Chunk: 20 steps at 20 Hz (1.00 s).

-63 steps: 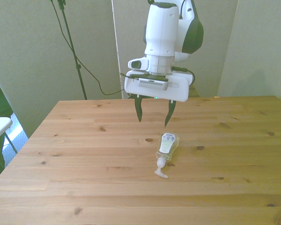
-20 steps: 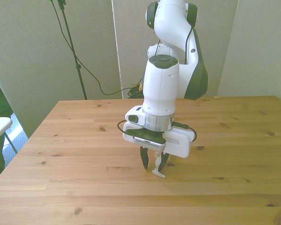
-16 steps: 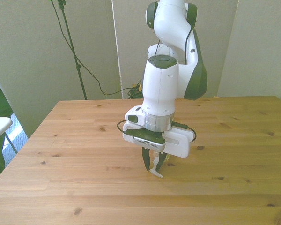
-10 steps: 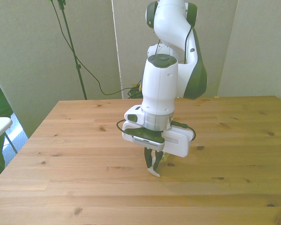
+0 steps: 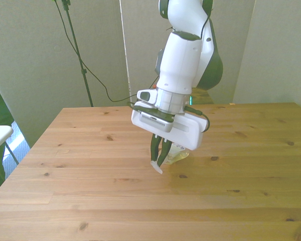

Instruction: Stand the sanitizer

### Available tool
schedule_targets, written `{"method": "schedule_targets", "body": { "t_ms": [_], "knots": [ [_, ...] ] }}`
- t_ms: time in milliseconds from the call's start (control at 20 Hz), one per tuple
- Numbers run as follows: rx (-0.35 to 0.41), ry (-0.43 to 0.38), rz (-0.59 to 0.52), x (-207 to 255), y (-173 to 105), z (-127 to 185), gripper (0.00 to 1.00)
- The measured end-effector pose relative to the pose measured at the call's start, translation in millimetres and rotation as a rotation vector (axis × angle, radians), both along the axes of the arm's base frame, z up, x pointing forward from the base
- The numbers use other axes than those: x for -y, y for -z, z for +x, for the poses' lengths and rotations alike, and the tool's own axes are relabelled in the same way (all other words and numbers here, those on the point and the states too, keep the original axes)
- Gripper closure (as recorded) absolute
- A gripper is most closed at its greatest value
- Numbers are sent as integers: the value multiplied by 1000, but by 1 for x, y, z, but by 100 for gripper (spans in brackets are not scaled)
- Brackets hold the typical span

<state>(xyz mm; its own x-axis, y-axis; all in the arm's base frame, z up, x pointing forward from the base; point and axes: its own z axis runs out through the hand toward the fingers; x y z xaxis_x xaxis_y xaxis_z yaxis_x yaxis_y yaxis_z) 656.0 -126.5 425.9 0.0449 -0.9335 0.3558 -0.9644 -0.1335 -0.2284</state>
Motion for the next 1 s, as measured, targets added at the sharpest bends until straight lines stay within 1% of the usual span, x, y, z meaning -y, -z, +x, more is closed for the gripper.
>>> {"method": "schedule_targets", "body": {
  "t_ms": [250, 350, 600, 850, 1000],
  "knots": [
    [108, 147, -156, -16, -35, -29, 100],
    [137, 200, -217, -25, -39, -38, 100],
    [198, 329, -349, -50, -40, -52, 100],
    [238, 434, -473, -48, -31, -54, 100],
    [254, 477, -531, -46, -23, -50, 100]
  ]
}}
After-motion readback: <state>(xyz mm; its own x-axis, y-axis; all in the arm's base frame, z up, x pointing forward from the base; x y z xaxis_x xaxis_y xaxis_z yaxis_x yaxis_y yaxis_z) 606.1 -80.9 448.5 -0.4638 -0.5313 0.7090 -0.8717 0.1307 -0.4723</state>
